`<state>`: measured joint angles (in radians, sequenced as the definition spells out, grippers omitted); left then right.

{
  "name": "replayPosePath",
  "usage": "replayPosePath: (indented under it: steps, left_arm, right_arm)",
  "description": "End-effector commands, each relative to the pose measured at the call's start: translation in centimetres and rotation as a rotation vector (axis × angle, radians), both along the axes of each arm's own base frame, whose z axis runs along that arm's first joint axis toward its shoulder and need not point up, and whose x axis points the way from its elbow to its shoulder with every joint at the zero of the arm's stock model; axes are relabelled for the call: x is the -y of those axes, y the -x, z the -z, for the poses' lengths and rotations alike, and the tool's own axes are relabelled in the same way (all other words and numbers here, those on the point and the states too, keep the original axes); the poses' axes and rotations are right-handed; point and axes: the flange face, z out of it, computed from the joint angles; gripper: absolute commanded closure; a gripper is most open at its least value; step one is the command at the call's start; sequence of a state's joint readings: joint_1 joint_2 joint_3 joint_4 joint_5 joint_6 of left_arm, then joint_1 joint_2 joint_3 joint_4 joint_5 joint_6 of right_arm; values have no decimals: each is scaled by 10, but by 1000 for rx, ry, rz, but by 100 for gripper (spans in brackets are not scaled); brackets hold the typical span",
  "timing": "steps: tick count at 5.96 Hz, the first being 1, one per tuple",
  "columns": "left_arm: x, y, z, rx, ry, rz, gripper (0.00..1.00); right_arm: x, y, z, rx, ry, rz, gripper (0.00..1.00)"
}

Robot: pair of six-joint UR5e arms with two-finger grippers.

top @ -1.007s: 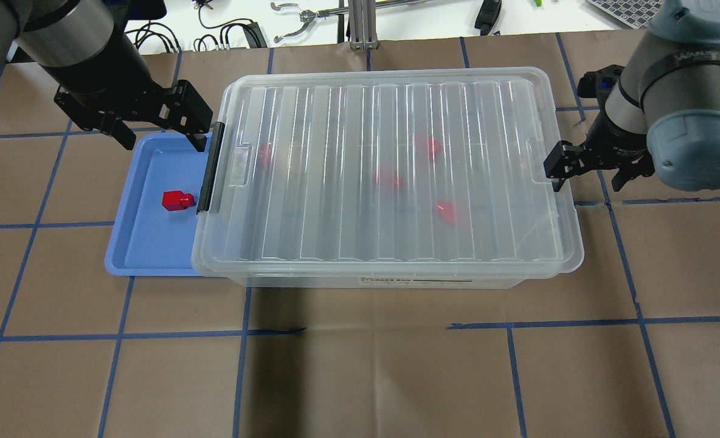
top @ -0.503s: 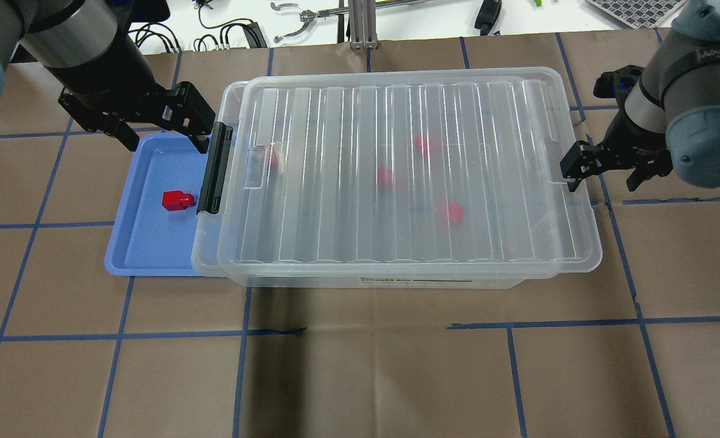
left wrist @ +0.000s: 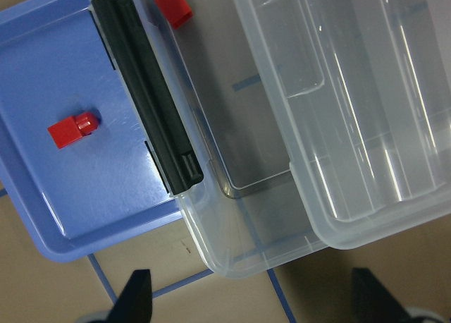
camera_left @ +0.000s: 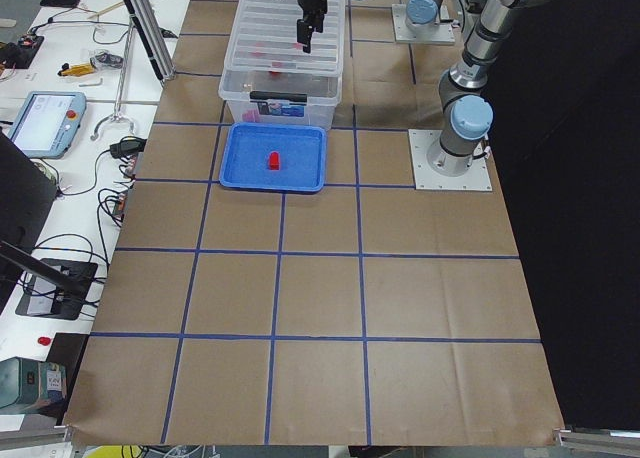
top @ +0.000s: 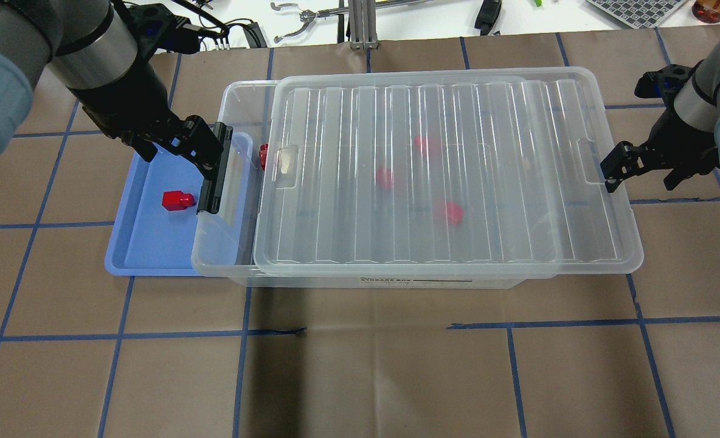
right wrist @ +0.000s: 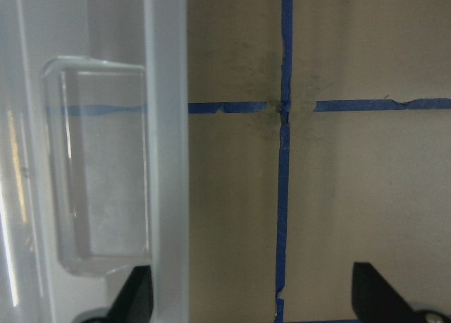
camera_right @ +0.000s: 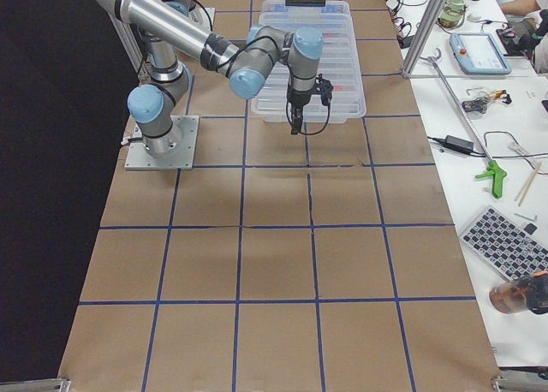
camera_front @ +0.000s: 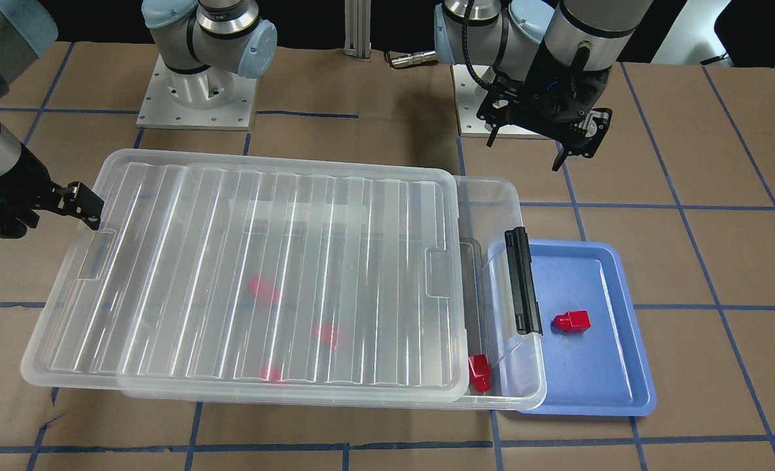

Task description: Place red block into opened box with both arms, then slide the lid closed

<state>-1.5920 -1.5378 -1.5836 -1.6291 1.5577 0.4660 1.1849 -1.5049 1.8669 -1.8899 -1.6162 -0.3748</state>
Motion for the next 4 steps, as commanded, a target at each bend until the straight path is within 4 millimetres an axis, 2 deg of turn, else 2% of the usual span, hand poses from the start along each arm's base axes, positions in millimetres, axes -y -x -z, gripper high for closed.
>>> replayPosePath:
  steps: [1,2,3,4]
  left_arm:
    - [2,-8,-4,-7,22,202,2]
    - [6,-12,-17,2,48,363,2]
    - [12,-16,-9,5,42,477,2]
    - [34,-48,6,14,79,508,2]
  right_arm:
    - [-5,29,-1,3,-1,-14,0]
    - [-6,38,-3,2,3,-22,0]
    - [-9,54,-4,3,5,-32,0]
    - [-13,67,-6,-34,-15,-37,0]
